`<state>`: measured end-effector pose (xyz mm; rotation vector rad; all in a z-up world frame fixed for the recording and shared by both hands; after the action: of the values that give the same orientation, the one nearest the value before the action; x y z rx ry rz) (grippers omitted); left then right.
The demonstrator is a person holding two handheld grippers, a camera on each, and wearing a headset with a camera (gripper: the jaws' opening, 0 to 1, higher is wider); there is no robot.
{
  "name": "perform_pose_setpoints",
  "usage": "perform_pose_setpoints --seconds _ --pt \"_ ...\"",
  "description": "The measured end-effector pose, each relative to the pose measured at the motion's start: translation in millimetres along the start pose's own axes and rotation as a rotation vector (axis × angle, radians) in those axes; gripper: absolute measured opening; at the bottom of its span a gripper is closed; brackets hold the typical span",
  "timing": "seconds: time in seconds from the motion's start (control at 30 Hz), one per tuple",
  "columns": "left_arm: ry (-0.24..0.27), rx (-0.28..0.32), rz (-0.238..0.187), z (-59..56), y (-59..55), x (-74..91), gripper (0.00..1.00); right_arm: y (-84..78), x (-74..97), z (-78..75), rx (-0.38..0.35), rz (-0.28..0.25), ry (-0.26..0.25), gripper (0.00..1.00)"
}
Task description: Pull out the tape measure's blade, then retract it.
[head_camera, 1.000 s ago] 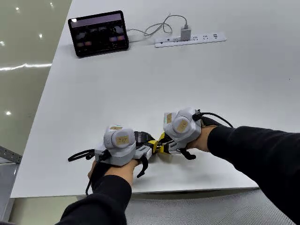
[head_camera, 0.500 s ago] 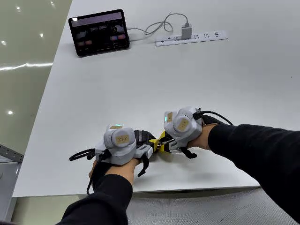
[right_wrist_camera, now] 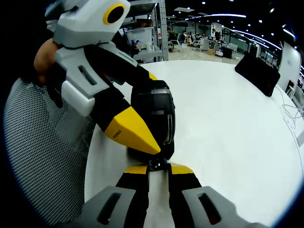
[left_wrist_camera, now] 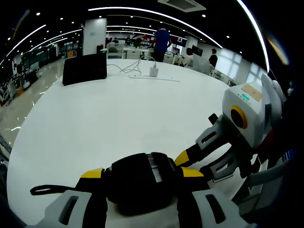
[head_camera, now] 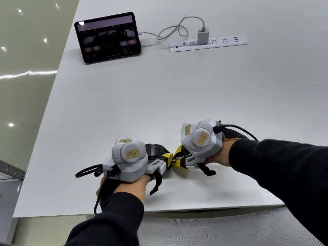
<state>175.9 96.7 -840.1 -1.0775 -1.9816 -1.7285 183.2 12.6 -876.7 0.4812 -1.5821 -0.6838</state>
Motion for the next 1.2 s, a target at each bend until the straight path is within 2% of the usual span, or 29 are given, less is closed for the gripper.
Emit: perform_pose_setpoints --seconds 0.47,0.7,0.8,0.83,0.9,1.07,1.2 --pt "-0.008 -0.022 -0.006 -0.7 -0.7 -0.3 0.56 1.4 -0.3 0.8 0.029 0.011 0.001 0.12" --pt "-0.006 -0.024 -0.009 -0.8 -0.6 -0.4 0.57 3.3 -1.4 1.8 0.056 0.032 -0.023 0.12" --pt "-0.005 -0.024 -0.009 -1.2 -0.3 -0.1 0.57 1.3 0.9 -3.9 0.048 0.033 -0.054 0.17" --pt "-0.005 -0.024 -0.009 -1.1 -0.5 -0.6 0.57 -0.7 3.2 -5.9 0.024 0.038 -0.058 0.19" --pt "-0.005 -0.024 -0.009 -1.1 -0.5 -0.7 0.57 -2.1 6.3 -8.0 0.018 0.037 -0.058 0.21" --pt "-0.004 -0.022 -0.013 -1.4 -0.1 -0.7 0.58 -3.9 12.3 -13.3 0.002 0.031 -0.062 0.32" --pt "-0.006 -0.021 -0.014 -1.0 -0.2 -1.4 0.58 -0.2 15.2 -12.0 0.005 -0.007 -0.053 0.37"
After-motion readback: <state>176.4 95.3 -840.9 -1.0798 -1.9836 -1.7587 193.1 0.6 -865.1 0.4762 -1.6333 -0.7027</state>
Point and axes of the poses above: the centre of the closed fingertips' face, and the gripper's own axes: x roughly backward along the fingers, z roughly to its left, y roughly out of its top, the point moved 4 cm from there along x, roughly backward along the fingers, and after that the axes turned 8 degrees about -y, right-handed, at the moved point
